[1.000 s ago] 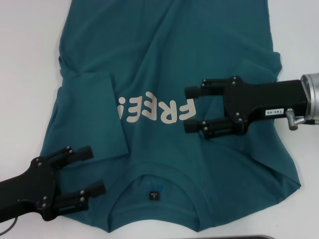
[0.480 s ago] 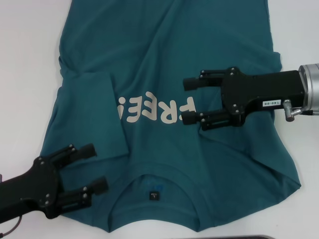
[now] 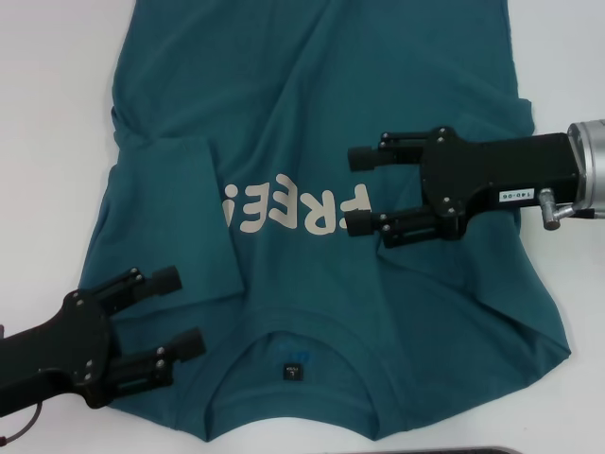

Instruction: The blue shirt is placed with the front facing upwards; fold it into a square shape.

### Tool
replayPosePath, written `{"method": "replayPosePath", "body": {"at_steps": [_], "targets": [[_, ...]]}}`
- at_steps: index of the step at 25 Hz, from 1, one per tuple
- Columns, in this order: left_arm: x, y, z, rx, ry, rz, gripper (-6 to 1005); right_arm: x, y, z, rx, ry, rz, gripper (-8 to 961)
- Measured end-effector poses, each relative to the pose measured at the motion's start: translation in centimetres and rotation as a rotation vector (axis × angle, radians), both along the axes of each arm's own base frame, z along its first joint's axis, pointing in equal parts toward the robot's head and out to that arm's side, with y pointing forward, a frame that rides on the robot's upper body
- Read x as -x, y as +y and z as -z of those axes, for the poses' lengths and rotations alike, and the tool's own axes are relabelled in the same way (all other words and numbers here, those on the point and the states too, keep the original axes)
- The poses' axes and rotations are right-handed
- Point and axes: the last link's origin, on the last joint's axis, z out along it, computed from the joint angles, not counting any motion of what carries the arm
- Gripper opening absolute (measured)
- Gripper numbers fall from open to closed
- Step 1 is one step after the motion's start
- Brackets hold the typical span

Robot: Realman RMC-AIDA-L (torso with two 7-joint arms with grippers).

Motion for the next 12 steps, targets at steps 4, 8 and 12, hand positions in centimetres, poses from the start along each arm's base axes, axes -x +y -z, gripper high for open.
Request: {"method": "replayPosePath", "body": {"at_steps": [4, 8, 12], "targets": [[-0.09, 0.04, 0.08, 0.002, -0.003, 0.002, 874, 0.04, 0.03, 0.01, 0.0, -0.002, -0.003, 853], [-0.04, -0.09, 0.11, 0.004, -0.003, -0.002, 874, 0.06, 0.04, -0.01, -0.001, -0.001, -0.005, 854], [0.0, -0.15, 0.11, 0.004, -0.003, -0.003, 874, 0.11, 0.07, 0.0, -0.001, -0.001, -0.008, 854]]}}
